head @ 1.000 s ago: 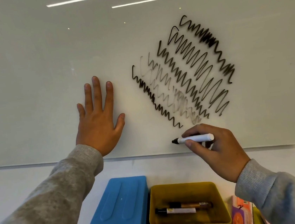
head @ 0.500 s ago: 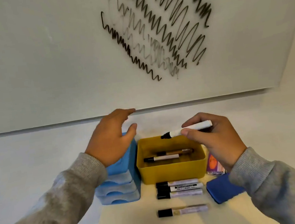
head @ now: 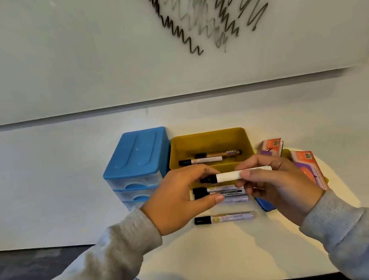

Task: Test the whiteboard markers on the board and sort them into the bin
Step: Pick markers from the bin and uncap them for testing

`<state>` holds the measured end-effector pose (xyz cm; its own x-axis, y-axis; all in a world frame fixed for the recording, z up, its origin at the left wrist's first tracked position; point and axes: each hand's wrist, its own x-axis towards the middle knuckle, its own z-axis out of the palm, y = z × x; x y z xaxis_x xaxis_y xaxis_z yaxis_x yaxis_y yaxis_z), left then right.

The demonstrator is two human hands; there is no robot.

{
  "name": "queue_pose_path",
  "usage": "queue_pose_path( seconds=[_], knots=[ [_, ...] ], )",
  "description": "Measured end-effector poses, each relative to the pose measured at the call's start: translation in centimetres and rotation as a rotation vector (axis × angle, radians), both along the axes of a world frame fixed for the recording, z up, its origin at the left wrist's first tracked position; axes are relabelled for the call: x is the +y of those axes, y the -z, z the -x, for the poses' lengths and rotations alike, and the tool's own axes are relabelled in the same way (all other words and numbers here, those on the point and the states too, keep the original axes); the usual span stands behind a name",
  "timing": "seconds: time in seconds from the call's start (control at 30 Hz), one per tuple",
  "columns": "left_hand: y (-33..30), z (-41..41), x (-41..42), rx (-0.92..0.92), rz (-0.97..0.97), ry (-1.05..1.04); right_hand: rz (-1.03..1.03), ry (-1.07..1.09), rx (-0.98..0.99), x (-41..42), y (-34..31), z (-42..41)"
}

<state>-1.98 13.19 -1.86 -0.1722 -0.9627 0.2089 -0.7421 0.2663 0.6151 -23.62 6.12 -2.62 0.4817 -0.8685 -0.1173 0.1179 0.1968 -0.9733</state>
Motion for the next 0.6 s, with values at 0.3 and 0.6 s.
queue_pose_path(
  seconds=[0.3, 0.6],
  knots=[
    [-1.0, 1.2, 0.5, 0.676, -0.02, -0.16, 0.078, -0.151, -0.041, 1.0, 0.6, -1.3],
    [-0.5, -1.6, 2.4, 0.756, 0.008, -0.253, 0.275, -0.163, 0.063, 1.3, 0.4, -5.6]
  ],
)
